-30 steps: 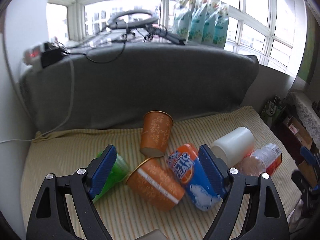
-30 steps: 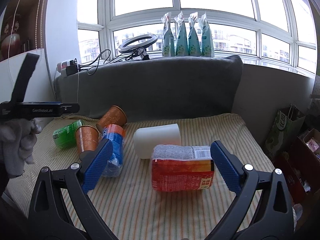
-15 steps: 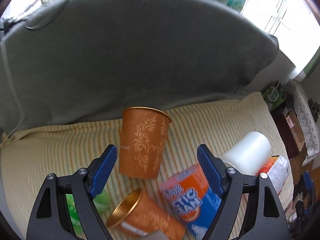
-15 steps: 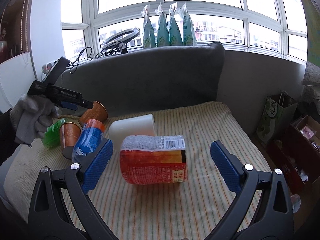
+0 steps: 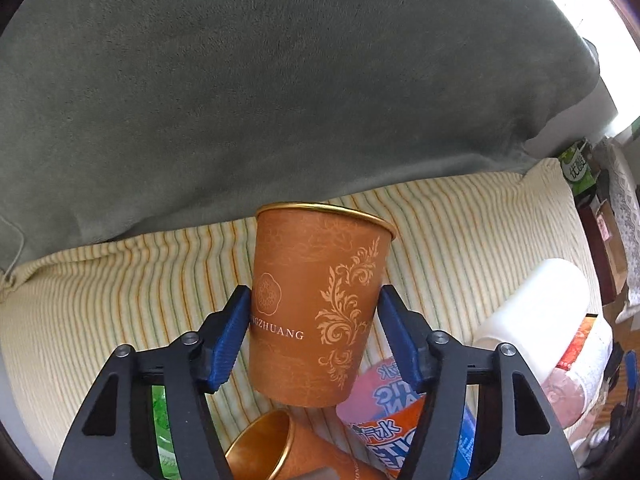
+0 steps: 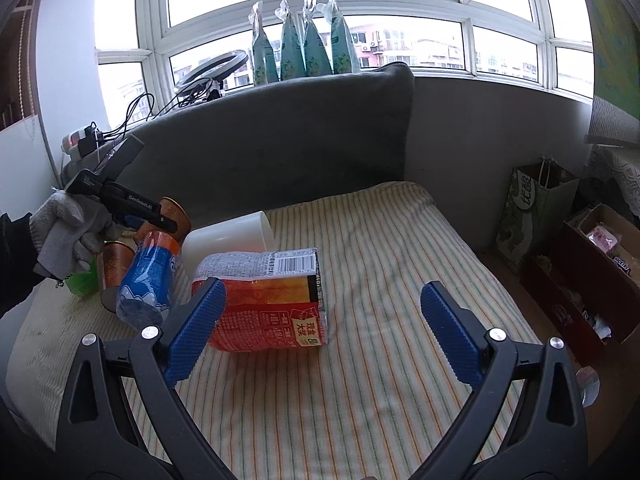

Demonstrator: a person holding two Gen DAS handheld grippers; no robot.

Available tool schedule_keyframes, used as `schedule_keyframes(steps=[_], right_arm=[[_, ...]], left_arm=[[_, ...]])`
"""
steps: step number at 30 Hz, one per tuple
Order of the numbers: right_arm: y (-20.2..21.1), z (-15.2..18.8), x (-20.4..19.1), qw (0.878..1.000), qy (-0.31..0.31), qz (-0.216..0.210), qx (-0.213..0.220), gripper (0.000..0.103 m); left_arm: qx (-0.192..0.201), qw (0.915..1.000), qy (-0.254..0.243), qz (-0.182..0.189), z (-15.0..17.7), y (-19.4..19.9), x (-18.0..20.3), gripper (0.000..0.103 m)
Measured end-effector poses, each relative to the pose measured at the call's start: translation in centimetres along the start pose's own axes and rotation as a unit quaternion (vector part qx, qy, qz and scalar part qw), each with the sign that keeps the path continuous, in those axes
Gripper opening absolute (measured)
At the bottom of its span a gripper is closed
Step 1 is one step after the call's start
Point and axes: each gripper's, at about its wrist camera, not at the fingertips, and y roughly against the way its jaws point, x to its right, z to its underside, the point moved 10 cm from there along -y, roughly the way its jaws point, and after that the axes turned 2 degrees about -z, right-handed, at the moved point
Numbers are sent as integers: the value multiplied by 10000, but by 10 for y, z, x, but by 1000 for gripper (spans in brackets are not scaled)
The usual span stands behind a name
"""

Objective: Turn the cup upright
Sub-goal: 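Lift the orange cup with the left tool and carry it over the mattress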

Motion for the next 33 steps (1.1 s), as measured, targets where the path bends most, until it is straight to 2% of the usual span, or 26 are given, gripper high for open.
schedule_keyframes(steps=[9, 17, 24, 29, 33], right_arm=[[0, 1, 1, 10000, -15, 30, -16, 100], [7, -2, -5, 10000, 14, -19, 73, 100], [16, -1, -20, 9998, 77, -161, 130, 100], [26, 2, -31, 9994, 150, -260, 191, 100], [35, 5, -37, 9991, 130, -334, 226, 100]], left_arm=[[279, 9996, 76, -40, -3, 27, -9, 63], [663, 9977, 126, 108, 16, 98, -30, 63], [830, 9959, 174, 310, 51, 153, -40, 63], [870, 9953, 123, 401, 98, 170, -29, 63], [761, 9950, 231, 602, 134, 167, -14, 63]])
